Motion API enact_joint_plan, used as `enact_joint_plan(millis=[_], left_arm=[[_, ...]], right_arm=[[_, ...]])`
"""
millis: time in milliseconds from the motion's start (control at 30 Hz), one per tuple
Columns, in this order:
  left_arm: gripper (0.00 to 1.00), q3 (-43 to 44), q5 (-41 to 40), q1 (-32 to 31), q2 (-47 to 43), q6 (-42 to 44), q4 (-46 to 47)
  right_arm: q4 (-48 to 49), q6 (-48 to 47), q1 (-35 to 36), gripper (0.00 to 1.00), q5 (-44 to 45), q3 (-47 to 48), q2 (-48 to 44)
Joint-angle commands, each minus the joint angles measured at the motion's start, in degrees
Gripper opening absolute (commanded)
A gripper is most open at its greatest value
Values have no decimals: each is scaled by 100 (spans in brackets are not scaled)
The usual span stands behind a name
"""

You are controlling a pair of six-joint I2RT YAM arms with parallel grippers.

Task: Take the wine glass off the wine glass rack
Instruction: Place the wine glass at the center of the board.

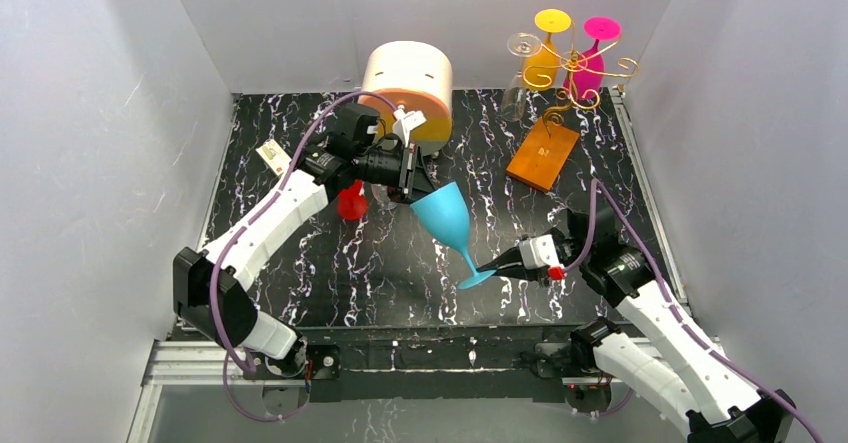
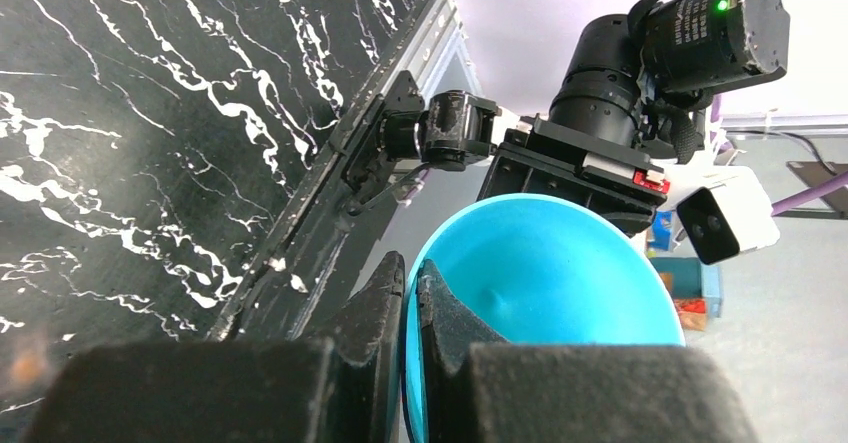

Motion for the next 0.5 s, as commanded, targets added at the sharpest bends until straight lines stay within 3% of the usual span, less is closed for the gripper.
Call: enact_joint_plan(millis=[0, 367, 467], left_arm=[[0, 478, -252, -50, -269, 555, -737], [0, 742, -661, -44, -411, 782, -932], [0, 784, -783, -47, -445, 800, -974]], right_arm=[[2, 125, -21, 8, 362, 89, -117], [335, 594, -23, 37, 435, -153, -401], [436, 726, -25, 39, 503, -238, -525]])
